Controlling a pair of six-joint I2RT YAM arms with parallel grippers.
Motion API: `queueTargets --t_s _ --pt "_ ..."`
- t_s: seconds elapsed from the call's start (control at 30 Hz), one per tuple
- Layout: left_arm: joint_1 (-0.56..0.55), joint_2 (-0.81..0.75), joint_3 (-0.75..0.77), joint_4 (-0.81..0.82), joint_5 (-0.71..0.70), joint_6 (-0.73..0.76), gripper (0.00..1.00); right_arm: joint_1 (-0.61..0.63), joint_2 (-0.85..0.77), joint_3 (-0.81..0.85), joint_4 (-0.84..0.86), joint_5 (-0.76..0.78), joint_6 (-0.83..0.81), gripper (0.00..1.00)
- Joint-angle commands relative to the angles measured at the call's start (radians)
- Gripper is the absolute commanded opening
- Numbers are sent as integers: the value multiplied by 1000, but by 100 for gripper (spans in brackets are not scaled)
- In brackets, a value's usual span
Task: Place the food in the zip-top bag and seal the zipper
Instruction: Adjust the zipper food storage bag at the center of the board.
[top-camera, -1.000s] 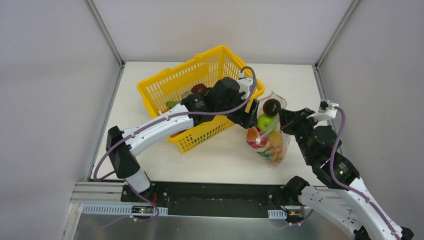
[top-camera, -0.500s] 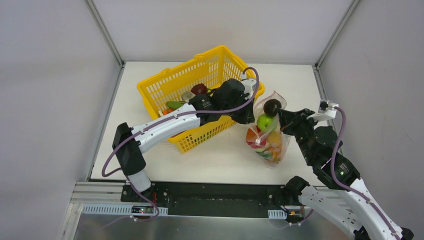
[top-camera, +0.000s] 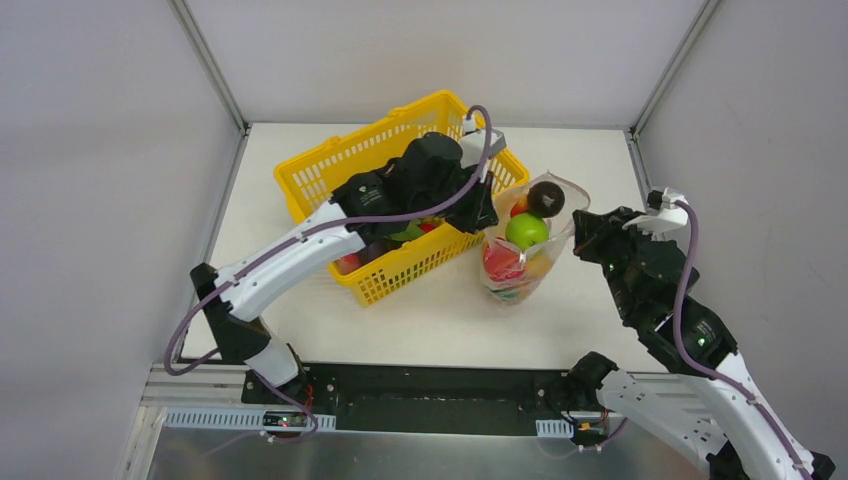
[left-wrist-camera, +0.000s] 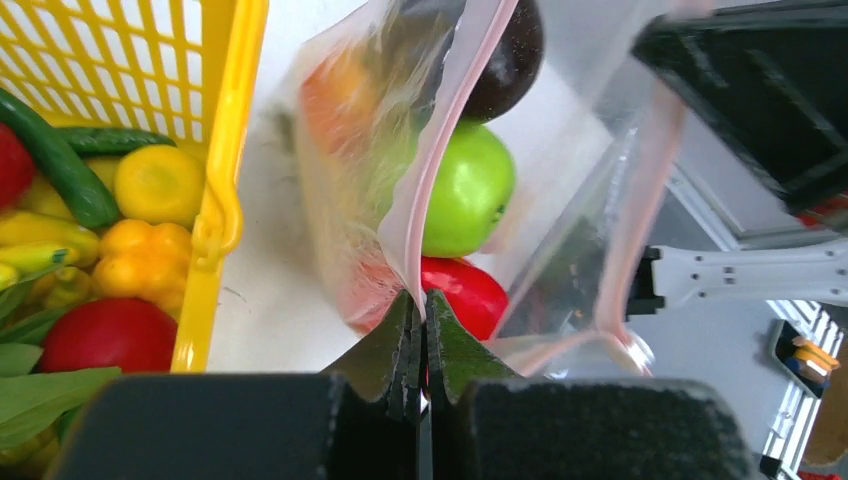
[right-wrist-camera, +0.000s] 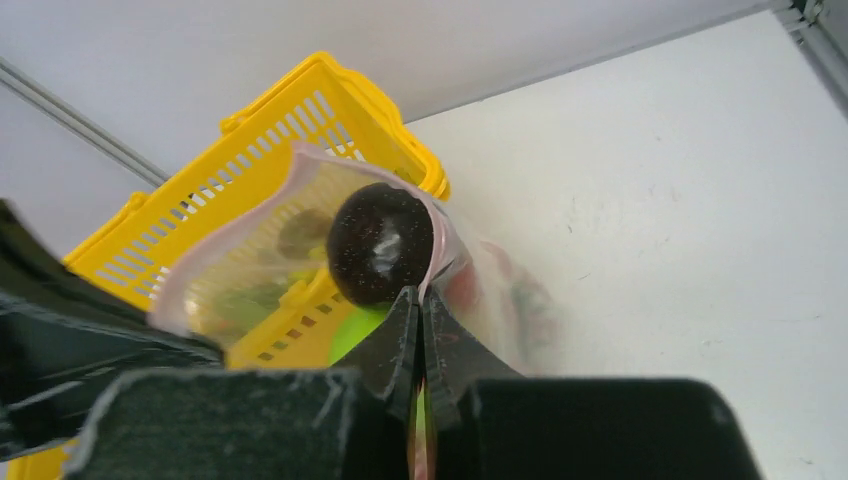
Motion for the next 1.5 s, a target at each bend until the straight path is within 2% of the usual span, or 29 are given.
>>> queueTargets --t_s 0.0,0.07,0.23,0.27,0.33,0.37,0.5,0.6,0.67,0.73,0.83,0.93,1.0,1.13,1.3,1.47 --pt "-7 -99 72 -69 -45 30 0 3 20 105 -44 4 -148 0" --pt "-6 -85 84 -84 -42 17 0 2 43 153 -90 -78 -163 0" --pt "-9 -56 116 -98 25 1 0 3 133 183 -175 -134 -175 1" --pt "-8 -47 124 -93 62 2 0 3 159 187 -201 -195 -183 1" --pt "-10 5 203 -131 270 16 0 3 226 214 -266 -331 -188 2" --pt "-17 28 250 -157 303 14 0 3 256 220 -279 -371 -181 2" --pt "-33 26 206 -153 119 -23 0 2 291 170 -220 -265 -145 3" --pt "-33 -4 176 -189 0 -39 0 2 282 199 -207 -238 -125 2" --pt "-33 -27 165 -189 -27 -41 0 1 231 199 -159 -209 -120 2" --pt "-34 -33 155 -193 -60 -68 0 1 180 174 -89 -258 -162 2" --pt "-33 -55 56 -102 -64 -171 0 1 187 184 -100 -360 -224 4" --pt "-33 -102 -137 140 -17 -305 0 1 250 188 -151 -314 -223 5" --pt "-33 -113 -202 233 -27 -350 0 2 283 191 -179 -291 -199 8" --pt "-34 -102 -181 249 -52 -364 0 0 286 197 -186 -286 -149 9" --pt "-35 -98 -174 364 20 -444 0 0 264 240 -185 -370 -156 9" --pt "-37 -114 -172 328 -32 -507 0 0 268 268 -192 -475 -169 12"
